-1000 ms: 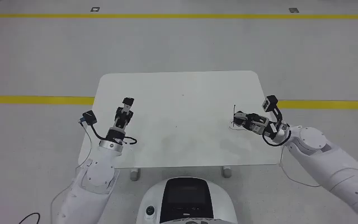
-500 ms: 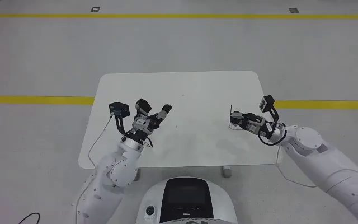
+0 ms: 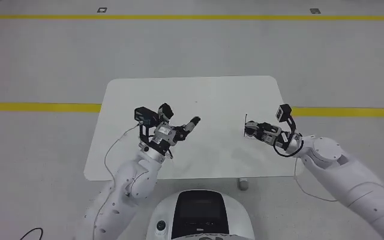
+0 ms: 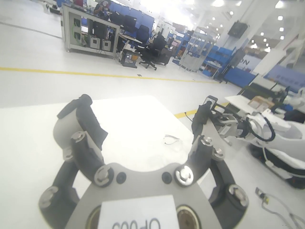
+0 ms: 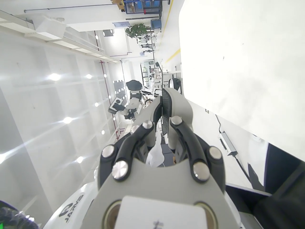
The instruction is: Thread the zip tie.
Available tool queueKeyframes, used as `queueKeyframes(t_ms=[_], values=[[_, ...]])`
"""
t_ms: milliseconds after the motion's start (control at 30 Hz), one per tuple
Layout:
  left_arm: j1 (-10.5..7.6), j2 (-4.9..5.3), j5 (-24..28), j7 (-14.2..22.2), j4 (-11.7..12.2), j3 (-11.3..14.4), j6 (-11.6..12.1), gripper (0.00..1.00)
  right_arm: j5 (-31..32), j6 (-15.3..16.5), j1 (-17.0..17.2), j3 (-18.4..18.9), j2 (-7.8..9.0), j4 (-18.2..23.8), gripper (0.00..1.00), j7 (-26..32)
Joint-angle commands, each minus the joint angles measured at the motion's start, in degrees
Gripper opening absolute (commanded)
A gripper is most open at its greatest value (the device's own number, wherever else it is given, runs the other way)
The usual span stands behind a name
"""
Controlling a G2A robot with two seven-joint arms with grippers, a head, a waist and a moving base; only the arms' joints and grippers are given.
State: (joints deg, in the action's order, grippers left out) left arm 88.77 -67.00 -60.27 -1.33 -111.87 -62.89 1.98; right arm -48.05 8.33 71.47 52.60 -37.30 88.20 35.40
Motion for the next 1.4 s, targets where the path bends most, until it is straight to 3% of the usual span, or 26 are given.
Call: queueKeyframes(t_ms=[0,133,267,533,633,767,867,933,1200,1367], values=[[-1.2,-0.07,-10.5,2.2,-0.4,2.5,-1.7,1.0,0.9,-0.5,0.3,0.3,-0.22,0.6,0.0,-0.8],[-4.13,-0.59,-22.1,6.5,0.2,7.7,-4.0,1.0,1.7,-1.2,0.9,0.9,-0.61,1.1,0.0,-1.2],[-6.3,-1.27,-27.6,8.2,1.7,11.2,-5.9,1.0,0.7,-2.7,1.4,1.8,-0.99,0.7,0.0,-0.7],[-6.63,-1.3,-29.2,8.3,2.4,11.3,-6.4,1.0,1.0,-2.9,1.6,1.9,-1.12,0.8,0.0,-1.4],[-10.48,0.15,-29.7,9.8,3.8,12.9,-3.8,1.0,2.4,-4.0,1.8,2.1,-1.47,1.6,0.0,-2.7],[-18.51,4.03,-29.7,15.6,5.1,19.3,-2.1,1.0,3.0,-5.0,2.1,2.6,-1.93,1.8,0.0,-3.4],[-25.06,7.11,-29.7,19.6,5.5,26.8,-4.8,1.0,3.0,-5.7,2.3,3.0,-2.3,1.7,0.0,-3.6],[-29.12,8.84,-29.7,20.7,5.6,32.4,-8.5,1.0,2.0,-6.5,2.5,3.3,-2.61,1.5,0.0,-3.7],[-29.42,8.9,-29.7,20.8,6.1,32.5,-8.0,1.0,0.9,-6.5,2.6,3.7,-2.8,1.2,0.0,-3.5],[-34.04,9.86,-29.7,20.3,6.1,36.4,-3.8,1.0,2.6,-7.3,3.3,4.1,-3.34,2.4,0.0,-4.9]])
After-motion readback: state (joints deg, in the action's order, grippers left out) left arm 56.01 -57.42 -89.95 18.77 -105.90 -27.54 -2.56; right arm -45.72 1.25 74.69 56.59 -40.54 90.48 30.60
